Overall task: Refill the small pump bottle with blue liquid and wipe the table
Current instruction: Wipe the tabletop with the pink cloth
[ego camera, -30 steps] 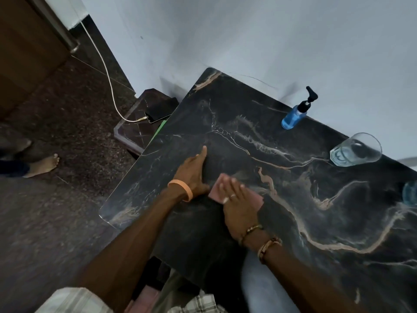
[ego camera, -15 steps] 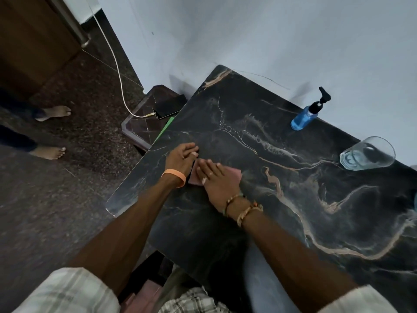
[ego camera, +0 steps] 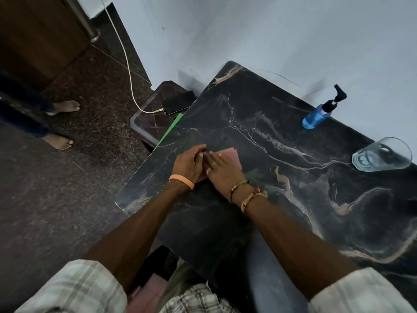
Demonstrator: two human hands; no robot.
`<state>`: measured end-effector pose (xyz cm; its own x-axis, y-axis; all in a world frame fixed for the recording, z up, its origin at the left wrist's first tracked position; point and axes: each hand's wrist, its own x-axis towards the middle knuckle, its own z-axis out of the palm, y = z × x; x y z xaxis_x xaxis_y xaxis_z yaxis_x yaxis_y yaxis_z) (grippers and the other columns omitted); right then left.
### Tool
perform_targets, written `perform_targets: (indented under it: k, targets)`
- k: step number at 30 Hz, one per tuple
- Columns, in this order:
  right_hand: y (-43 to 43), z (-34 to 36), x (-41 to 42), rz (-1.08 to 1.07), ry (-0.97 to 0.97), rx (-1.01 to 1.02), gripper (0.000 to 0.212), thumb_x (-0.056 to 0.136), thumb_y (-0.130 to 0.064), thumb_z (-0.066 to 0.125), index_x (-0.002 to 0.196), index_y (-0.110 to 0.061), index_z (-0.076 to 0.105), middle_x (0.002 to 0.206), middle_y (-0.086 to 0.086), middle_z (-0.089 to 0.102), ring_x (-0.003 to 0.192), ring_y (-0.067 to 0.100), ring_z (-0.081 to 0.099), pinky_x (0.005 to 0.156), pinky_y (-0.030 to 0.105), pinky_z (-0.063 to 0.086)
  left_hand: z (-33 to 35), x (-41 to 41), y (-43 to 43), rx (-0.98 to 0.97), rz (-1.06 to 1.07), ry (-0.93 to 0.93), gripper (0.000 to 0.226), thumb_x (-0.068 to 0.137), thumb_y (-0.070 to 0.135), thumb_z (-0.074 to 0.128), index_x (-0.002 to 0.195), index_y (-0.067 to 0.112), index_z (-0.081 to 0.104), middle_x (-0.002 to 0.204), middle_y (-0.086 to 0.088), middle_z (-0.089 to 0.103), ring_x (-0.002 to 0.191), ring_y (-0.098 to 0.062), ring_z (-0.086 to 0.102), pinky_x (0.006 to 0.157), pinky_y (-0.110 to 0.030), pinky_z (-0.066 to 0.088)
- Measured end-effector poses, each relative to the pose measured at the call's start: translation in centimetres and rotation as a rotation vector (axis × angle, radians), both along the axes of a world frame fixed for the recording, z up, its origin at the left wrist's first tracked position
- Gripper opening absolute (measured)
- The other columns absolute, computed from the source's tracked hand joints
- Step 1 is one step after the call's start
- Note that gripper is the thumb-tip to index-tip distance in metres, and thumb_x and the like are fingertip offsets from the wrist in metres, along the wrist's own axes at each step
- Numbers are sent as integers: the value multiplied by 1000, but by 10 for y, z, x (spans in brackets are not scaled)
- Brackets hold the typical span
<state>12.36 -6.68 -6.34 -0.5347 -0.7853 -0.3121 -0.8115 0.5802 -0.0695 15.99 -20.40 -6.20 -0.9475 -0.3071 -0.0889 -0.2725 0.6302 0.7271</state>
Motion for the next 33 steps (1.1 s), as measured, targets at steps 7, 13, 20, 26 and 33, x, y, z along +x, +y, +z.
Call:
perform_targets:
  k: [7,13,20,26,33]
  targets:
    - [51,10,-11,-430,-46,73,60,95,-5,27,153,-13,10,161,8,5,147,30,4,120,44,10,-4,3,-1,1,45,38,30,99,14,48,126,9,61,127,-9,63,115,-23,60,100,-28,42]
    - [33,5,46,66,-52,49,53,98,-19,35,150,-15,25,158,9,20,145,34,16,117,53,15,-10,-2,-7,146,223,76,22,96,12,53,113,10,69,112,-4,70,104,-17,64,92,-26,48]
    - [35,12,-83,-211,-38,68,54,95,-13,38,147,-27,34,157,-3,25,144,23,16,116,40,14,-5,-6,4,44,79,0,39,100,38,45,126,14,61,124,-5,65,113,-19,58,96,-28,43]
    - [115,16,14,-529,8,87,58,88,-6,43,146,-13,38,154,15,29,136,44,32,112,50,28,-27,9,37,-274,-186,-130,57,101,47,34,139,7,48,155,-12,31,147,-29,17,120,-40,11]
    - [76,15,113,-130,-60,78,51,94,-28,46,143,-14,43,148,18,38,135,45,34,107,59,33,-26,9,42,-33,-117,-150,54,103,43,31,142,8,43,158,-9,24,148,-28,8,118,-41,4]
